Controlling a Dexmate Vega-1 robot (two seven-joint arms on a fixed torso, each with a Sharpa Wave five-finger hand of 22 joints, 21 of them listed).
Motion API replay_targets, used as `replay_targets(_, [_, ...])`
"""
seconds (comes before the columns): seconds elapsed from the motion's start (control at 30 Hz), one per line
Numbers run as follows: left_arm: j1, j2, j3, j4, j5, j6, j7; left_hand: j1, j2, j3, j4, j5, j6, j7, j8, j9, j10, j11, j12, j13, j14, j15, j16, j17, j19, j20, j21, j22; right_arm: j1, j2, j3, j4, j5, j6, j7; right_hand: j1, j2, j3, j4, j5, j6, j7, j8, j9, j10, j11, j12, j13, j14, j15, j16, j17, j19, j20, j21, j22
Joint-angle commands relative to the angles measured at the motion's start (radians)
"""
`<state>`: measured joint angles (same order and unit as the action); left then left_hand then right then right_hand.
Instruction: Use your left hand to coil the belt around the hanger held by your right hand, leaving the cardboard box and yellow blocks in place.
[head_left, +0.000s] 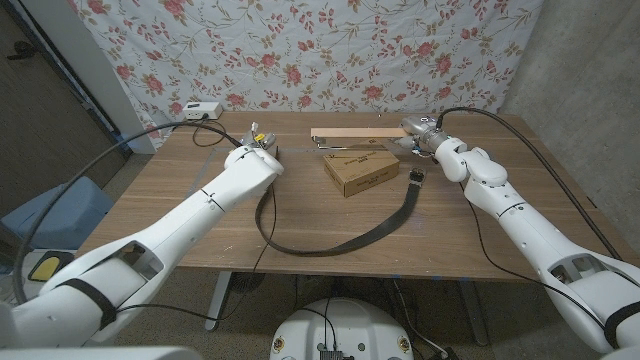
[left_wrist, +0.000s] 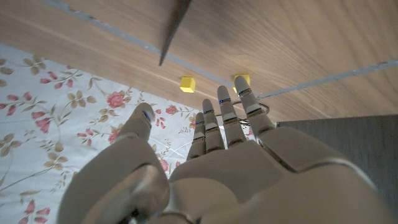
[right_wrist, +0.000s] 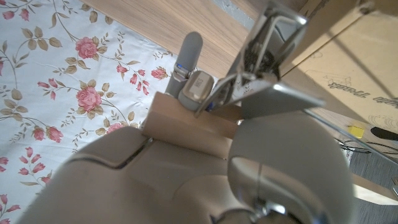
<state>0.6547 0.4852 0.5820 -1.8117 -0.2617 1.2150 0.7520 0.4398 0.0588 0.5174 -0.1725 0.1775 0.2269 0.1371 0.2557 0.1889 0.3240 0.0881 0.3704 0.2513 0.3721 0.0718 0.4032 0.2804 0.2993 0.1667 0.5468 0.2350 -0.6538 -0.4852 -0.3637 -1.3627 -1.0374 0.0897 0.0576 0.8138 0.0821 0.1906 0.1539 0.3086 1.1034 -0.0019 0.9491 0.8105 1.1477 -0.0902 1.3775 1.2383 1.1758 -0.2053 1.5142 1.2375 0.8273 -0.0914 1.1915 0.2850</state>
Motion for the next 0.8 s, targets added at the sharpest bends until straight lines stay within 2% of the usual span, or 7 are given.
replay_targets(0.03, [-0.505,0.177,0.550,0.193,-0.702,0.181,0.365,0.022,-0.002,-0.024,0.011,0.007,0.071,0.051,0.011,0.003,0.070,0.006,0.042,0.022,0.061,0.001,0.039,0.022,0.035,0.001,0.026,0.007,0.029,0.004,-0.011,0.043,0.037,0.046,-0.050,-0.101,0.098,0.012,0.000,0.001,0.000,-0.001,0.010,0.000,-0.011,0.003,0.024,0.001,-0.014,-0.005,0.035,0.003,-0.010,0.000,0.017,-0.005])
replay_targets(0.17, [-0.518,0.163,0.573,0.211,-0.694,0.181,0.365,0.029,-0.016,-0.045,0.012,0.007,0.071,0.050,-0.005,0.003,0.094,-0.001,0.062,0.036,0.091,-0.006,0.066,0.039,0.064,-0.006,0.045,0.009,0.036,0.003,-0.014,0.055,0.040,0.050,-0.054,-0.103,0.097,0.016,-0.001,0.000,-0.002,0.002,0.016,-0.004,-0.019,0.001,0.043,0.001,-0.018,-0.005,0.040,0.003,-0.013,0.000,0.025,-0.014])
replay_targets(0.23, [-0.496,0.149,0.533,0.219,-0.688,0.181,0.365,0.015,-0.064,-0.073,0.012,0.008,0.061,0.042,-0.019,0.002,0.093,-0.006,0.067,0.045,0.097,-0.016,0.069,0.041,0.071,-0.011,0.052,0.009,0.038,0.003,-0.013,0.062,0.044,0.052,-0.056,-0.105,0.097,0.018,-0.001,-0.001,-0.002,0.003,0.019,-0.005,-0.019,-0.001,0.052,0.001,-0.019,-0.005,0.042,0.003,-0.015,0.000,0.029,-0.017])
replay_targets(0.37, [-0.555,0.134,0.593,0.263,-0.757,0.181,0.361,0.012,-0.098,-0.090,0.011,0.015,0.072,0.046,-0.023,0.002,0.090,-0.010,0.069,0.051,0.094,-0.017,0.067,0.041,0.072,-0.016,0.056,0.009,0.039,-0.001,-0.011,0.066,0.053,0.057,-0.061,-0.106,0.097,0.021,-0.002,-0.001,-0.004,0.003,0.022,-0.007,-0.025,0.000,0.062,0.001,-0.020,-0.005,0.043,0.003,-0.015,-0.001,0.034,-0.022])
replay_targets(0.5, [-0.559,0.114,0.614,0.270,-0.681,0.181,0.302,0.020,-0.107,-0.093,0.012,0.023,0.102,0.041,-0.018,0.002,0.105,-0.016,0.080,0.057,0.113,-0.023,0.074,0.042,0.088,-0.020,0.065,0.008,0.037,-0.005,-0.006,0.070,0.060,0.059,-0.067,-0.108,0.097,0.024,-0.002,-0.002,-0.004,0.003,0.026,-0.013,-0.028,0.000,0.078,0.000,-0.021,-0.005,0.045,0.003,-0.018,-0.001,0.045,-0.023])
replay_targets(0.63, [-0.518,0.087,0.584,0.261,-0.538,0.181,0.214,0.015,-0.104,-0.102,0.031,0.033,0.160,0.035,-0.014,0.003,0.167,-0.018,0.113,0.072,0.176,-0.038,0.098,0.048,0.142,-0.031,0.093,0.006,0.037,-0.012,-0.004,0.076,0.065,0.063,-0.070,-0.109,0.096,0.027,-0.003,-0.004,-0.004,0.004,0.029,-0.020,-0.032,-0.004,0.092,0.000,-0.022,-0.005,0.046,0.003,-0.020,-0.001,0.051,-0.031])
replay_targets(0.8, [-0.507,0.052,0.586,0.274,-0.475,0.181,0.217,0.006,-0.105,-0.109,0.040,0.036,0.198,0.035,-0.012,0.003,0.201,-0.025,0.130,0.082,0.219,-0.048,0.113,0.051,0.174,-0.037,0.110,0.003,0.038,-0.018,0.000,0.085,0.074,0.069,-0.077,-0.111,0.096,0.032,-0.003,-0.005,-0.006,0.003,0.036,-0.022,-0.038,-0.002,0.109,0.000,-0.022,-0.005,0.047,0.003,-0.025,-0.002,0.062,-0.036])
